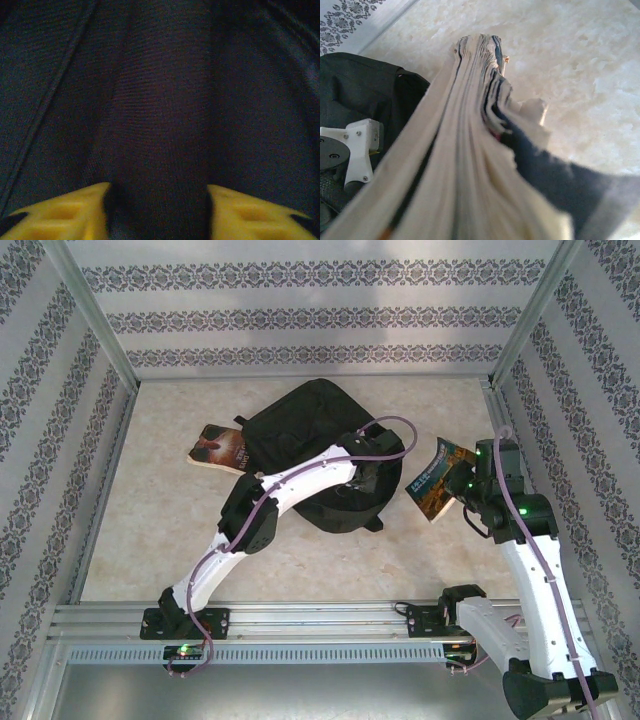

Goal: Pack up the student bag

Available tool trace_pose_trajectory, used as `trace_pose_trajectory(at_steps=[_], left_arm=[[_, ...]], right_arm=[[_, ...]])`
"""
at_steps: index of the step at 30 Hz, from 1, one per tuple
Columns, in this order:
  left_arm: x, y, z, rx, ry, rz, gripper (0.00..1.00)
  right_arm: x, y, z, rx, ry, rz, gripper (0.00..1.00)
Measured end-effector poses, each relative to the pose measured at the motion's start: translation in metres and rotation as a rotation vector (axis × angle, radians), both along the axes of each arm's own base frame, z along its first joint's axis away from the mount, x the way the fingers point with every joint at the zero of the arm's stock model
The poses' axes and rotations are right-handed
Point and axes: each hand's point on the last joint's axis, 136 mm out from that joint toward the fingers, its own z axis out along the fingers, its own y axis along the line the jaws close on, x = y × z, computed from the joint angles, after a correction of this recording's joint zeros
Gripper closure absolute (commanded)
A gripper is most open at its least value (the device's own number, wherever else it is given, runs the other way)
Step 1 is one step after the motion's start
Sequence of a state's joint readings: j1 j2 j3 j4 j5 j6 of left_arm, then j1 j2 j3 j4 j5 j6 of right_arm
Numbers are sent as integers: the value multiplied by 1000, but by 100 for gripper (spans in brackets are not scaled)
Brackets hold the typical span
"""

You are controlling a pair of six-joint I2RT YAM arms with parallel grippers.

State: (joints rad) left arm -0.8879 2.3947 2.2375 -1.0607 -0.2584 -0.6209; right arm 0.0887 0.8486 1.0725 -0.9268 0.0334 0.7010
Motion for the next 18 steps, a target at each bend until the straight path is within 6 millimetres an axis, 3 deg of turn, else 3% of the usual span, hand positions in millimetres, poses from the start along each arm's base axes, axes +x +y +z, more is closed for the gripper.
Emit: trace_pose_trajectory(at_steps=[2, 8, 12, 15, 18], left_arm=[[2, 1, 3, -14, 1, 17, 100], [11, 11, 23, -127, 43, 104, 100], [18, 21, 63, -227, 35, 158, 100], [27, 28, 105, -326, 10, 186, 100], [30, 42, 126, -373, 7, 216, 99]], right_arm=[[0, 0, 1, 0, -3, -1, 100], [0, 0, 4, -1, -11, 3, 100], [0, 5, 8, 24, -31, 25, 100], [6, 16, 16, 78, -69, 57, 100], [12, 26, 24, 143, -111, 79, 100]])
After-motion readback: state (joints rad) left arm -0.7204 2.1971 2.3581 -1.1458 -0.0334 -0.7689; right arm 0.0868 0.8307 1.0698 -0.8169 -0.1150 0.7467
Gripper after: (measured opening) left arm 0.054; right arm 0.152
